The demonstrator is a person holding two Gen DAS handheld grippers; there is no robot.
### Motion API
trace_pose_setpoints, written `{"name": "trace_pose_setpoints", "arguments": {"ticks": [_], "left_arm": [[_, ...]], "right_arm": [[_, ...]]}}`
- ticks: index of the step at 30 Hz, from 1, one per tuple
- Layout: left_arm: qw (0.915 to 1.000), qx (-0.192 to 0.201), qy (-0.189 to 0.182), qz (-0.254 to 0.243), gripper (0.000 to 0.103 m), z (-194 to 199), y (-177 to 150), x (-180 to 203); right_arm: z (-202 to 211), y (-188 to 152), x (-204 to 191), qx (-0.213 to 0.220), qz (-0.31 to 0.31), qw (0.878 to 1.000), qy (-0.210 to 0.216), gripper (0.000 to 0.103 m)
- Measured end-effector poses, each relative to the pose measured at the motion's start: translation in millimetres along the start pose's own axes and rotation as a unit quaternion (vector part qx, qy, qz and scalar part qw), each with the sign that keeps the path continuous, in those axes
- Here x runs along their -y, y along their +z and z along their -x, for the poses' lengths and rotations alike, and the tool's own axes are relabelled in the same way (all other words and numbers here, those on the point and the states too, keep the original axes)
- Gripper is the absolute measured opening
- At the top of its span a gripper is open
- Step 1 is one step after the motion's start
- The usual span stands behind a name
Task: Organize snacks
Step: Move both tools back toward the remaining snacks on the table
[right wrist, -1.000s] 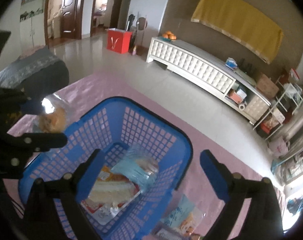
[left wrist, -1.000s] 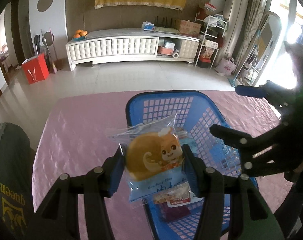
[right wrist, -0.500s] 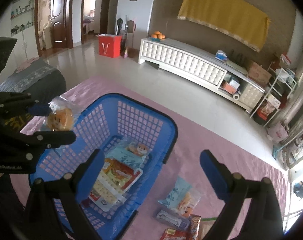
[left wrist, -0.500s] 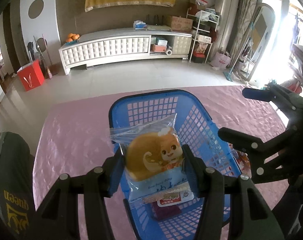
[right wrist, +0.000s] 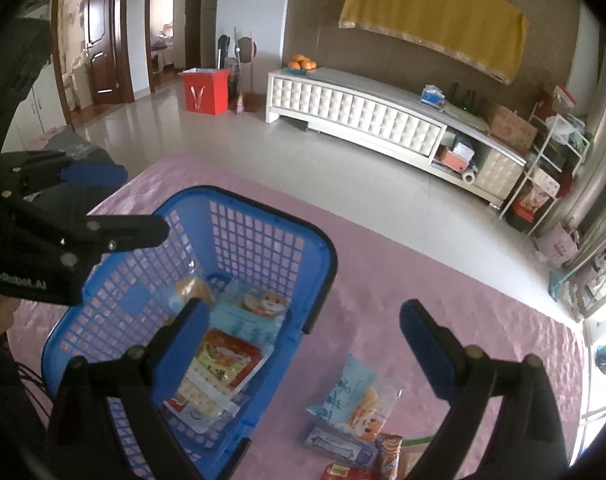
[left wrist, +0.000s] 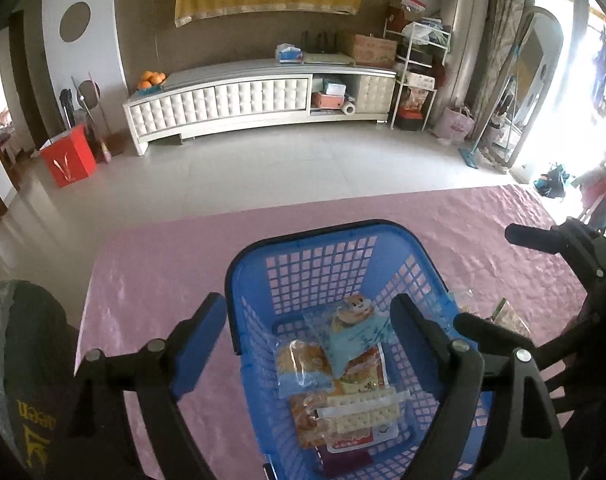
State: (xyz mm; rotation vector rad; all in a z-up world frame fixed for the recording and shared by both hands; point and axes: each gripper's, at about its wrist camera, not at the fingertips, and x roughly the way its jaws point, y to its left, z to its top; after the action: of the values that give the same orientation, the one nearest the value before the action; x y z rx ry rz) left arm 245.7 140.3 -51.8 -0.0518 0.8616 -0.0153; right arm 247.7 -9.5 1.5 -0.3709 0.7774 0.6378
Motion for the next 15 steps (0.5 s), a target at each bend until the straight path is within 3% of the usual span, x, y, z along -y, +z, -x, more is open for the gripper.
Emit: {"name": "trace_pose_setpoints", "arguments": {"ticks": [8, 15], "left_arm": [[0.9999, -0.004, 0.001, -0.016, 0.082, 17.6, -7.8, 17.8], [0.9995, 0.010, 0.000, -0.030, 0.082, 48.5, -16.6, 43.7]], "right_arm": [[14.3, 0.5, 8.2, 0.004, -0.017, 1.000, 0.013, 0.098], [53.6, -5.2, 7.5, 0.024, -0.019, 1.000, 0.000, 0.098]]}}
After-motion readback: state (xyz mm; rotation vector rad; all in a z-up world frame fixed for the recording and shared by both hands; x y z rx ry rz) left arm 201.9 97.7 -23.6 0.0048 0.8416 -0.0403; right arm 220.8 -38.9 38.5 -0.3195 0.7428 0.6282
